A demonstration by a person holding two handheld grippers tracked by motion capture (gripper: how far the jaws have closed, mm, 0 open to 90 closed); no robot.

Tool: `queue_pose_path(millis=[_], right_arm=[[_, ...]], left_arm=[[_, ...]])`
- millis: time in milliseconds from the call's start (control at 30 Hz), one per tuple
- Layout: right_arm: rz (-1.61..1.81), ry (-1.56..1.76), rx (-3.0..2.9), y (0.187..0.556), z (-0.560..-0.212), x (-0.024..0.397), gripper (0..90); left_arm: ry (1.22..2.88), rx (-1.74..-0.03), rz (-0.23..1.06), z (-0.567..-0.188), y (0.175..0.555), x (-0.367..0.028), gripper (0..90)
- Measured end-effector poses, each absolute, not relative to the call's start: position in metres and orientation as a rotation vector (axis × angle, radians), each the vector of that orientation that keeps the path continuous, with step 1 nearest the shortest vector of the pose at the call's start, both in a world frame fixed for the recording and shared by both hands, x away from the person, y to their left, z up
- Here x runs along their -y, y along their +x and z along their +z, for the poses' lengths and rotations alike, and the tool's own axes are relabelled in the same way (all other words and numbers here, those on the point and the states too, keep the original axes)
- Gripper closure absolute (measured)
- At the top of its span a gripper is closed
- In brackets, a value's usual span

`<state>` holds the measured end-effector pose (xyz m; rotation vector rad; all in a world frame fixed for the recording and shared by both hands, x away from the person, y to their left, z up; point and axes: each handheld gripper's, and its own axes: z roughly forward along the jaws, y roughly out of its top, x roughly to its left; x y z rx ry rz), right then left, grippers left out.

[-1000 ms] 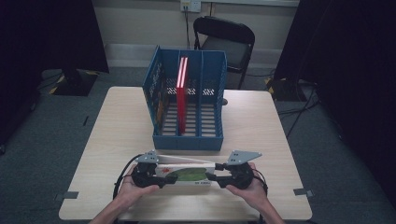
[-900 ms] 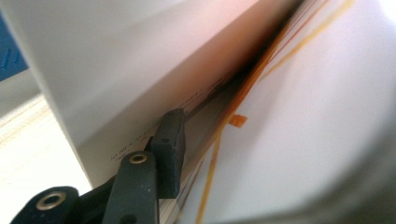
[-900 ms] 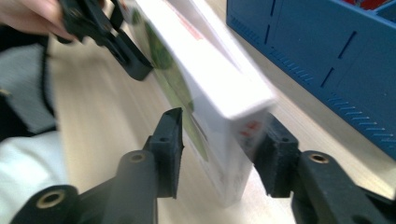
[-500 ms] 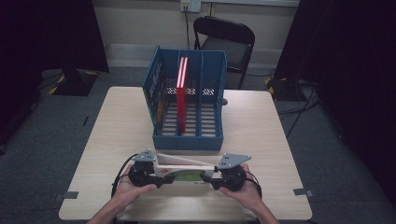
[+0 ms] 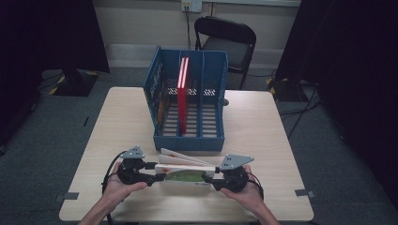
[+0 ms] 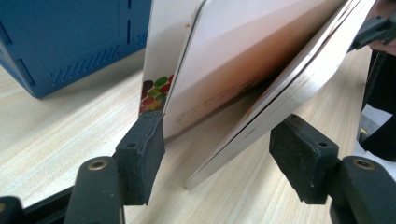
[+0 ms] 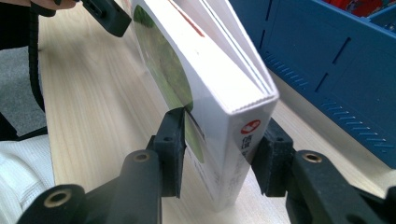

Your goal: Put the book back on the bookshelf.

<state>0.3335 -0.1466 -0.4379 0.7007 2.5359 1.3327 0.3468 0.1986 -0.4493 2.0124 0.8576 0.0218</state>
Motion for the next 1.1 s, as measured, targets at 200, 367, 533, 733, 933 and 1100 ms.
queue_pose_path(millis=[200, 367, 533, 733, 933, 1100], right_arm=[[1.339, 0.695, -2.544, 0.334, -0.437, 0.148, 60.8], [1.349, 0.695, -2.541, 0.334, -0.438, 0.148, 61.0], [1.366, 0.693, -2.532, 0.335, -0.436, 0.143, 58.7], [1.355, 0.654, -2.548, 0.333, -0.435, 0.142, 64.1], [1.344, 0.611, -2.568, 0.327, -0.433, 0.142, 74.4], [1.343, 0.602, -2.581, 0.324, -0.432, 0.142, 74.7]], left_arm=[[1.994, -0.878, 0.035, -0.446, 0.348, -0.205, 32.5], [1.979, -0.882, 0.05, -0.444, 0.347, -0.209, 31.9], [1.989, -0.883, 0.047, -0.447, 0.347, -0.205, 32.3], [1.966, -0.894, 0.058, -0.446, 0.348, -0.208, 33.5], [1.956, -0.878, 0.066, -0.449, 0.35, -0.206, 29.5], [1.955, -0.892, 0.084, -0.453, 0.356, -0.2, 28.5]])
